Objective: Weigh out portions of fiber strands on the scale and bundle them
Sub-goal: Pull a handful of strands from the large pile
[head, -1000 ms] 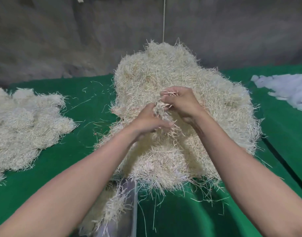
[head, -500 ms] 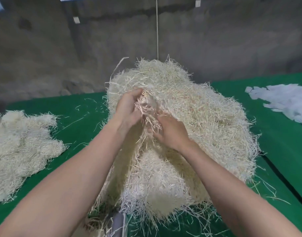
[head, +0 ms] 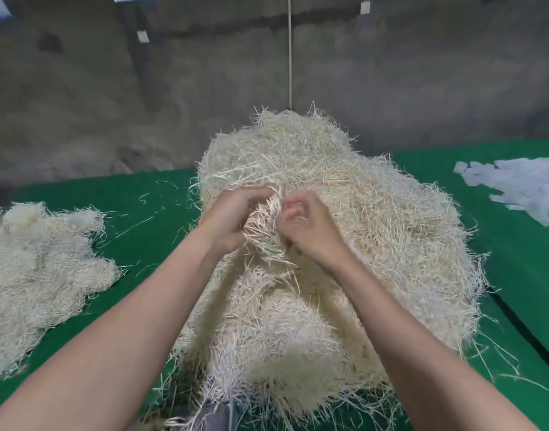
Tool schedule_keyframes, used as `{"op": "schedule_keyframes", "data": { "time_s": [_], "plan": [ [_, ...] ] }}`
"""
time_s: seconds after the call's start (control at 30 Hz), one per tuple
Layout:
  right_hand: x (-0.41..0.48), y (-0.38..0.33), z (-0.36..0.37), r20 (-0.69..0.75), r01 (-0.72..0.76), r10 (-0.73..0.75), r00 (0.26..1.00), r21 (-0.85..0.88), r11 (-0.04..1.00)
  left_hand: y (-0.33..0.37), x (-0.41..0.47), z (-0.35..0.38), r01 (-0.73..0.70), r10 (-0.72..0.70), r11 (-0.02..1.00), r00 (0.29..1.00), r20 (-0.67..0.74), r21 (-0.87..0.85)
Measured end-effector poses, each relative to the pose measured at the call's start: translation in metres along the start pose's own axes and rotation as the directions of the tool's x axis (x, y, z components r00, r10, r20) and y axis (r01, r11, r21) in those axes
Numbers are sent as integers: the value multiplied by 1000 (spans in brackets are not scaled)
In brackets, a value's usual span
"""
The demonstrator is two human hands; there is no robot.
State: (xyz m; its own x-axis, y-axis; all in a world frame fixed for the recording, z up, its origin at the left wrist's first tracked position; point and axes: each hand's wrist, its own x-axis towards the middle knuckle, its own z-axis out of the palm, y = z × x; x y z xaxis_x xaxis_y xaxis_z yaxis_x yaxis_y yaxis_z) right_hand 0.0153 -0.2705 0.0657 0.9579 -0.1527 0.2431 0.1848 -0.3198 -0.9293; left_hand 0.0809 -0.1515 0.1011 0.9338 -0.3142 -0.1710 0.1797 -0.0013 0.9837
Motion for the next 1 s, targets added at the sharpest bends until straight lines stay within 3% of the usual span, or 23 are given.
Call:
{"op": "schedule_keyframes", "data": {
  "time_s": [0.03, 0.1, 0.2, 0.27, 0.3, 0.37, 0.4, 0.47, 0.53, 0.57, 0.63, 0.7, 0.73, 0.8, 0.83, 0.87, 0.9, 0.93, 0.97, 1.0],
  "plan": [
    [4, 9, 11, 77, -48, 53, 996, -68, 997, 3, -1, -1, 12, -10, 999, 998, 64, -30],
    [11, 38, 20, 87, -19, 53, 995, -354, 935, 2, -3, -9, 57, -55, 998, 996, 70, -22],
    [14, 80, -7, 2, -106, 157, 988, -727, 679, -9, -7, -30, 124, -124, 988, 992, -3, -89],
    [5, 103, -30, -33, -204, 331, 943, -844, 497, -18, -6, -48, 118, -126, 987, 989, -72, -108],
    [-1, 109, -38, -49, -244, 381, 923, -840, 485, -21, -5, -54, 101, -111, 991, 987, -120, -82],
    [-6, 101, -41, -44, -247, 336, 941, -766, 593, -23, -3, -58, 78, -77, 997, 982, -175, -3],
    [-6, 89, -39, -59, -193, 222, 973, -731, 654, -23, -5, -55, 79, -73, 997, 982, -172, 23],
    [-1, 58, -32, -112, 5, -118, 987, -702, 712, -21, -8, -43, 69, -63, 997, 991, -120, 43],
    [1, 30, -21, 23, 214, -268, 963, -666, 715, -17, -13, -32, 61, -61, 998, 997, -42, -1],
    [0, 22, -12, 150, 268, -223, 963, -586, 765, -12, -18, -27, 77, -74, 993, 997, 35, -86],
    [-5, 23, 12, 345, 185, -30, 938, -426, 885, -2, -27, -20, 128, -64, 947, 974, 218, -296],
    [-10, 40, 24, 357, 102, 60, 932, -418, 903, 9, -31, -18, 86, 8, 941, 961, 275, -327],
    [-10, 49, 23, 312, 69, 77, 947, -432, 899, 12, -30, -21, -3, 60, 975, 967, 249, -224],
    [-9, 62, 14, 191, -11, 92, 977, -385, 923, 11, -28, -28, -160, 101, 958, 965, 241, 239],
    [-7, 65, 9, 139, -41, 94, 986, -344, 938, 5, -26, -29, -190, 45, 819, 962, 270, 541],
    [-6, 66, 6, 100, -34, 69, 993, -318, 948, -6, -22, -29, -198, -63, 560, 958, 280, 804],
    [-4, 65, 5, 88, 9, 21, 996, -325, 946, -20, -19, -27, -218, -138, 251, 956, 257, 943],
    [-3, 65, 5, 108, 62, -25, 994, -363, 930, -32, -16, -25, -239, -128, 9, 963, 238, 971],
    [-2, 66, 4, 156, 105, -41, 987, -432, 896, -41, -12, -25, -236, -75, -109, 971, 229, 966],
    [-2, 69, 1, 207, 131, -22, 978, -527, 840, -44, -8, -27, -219, -30, -135, 976, 217, 966]
  ]
}}
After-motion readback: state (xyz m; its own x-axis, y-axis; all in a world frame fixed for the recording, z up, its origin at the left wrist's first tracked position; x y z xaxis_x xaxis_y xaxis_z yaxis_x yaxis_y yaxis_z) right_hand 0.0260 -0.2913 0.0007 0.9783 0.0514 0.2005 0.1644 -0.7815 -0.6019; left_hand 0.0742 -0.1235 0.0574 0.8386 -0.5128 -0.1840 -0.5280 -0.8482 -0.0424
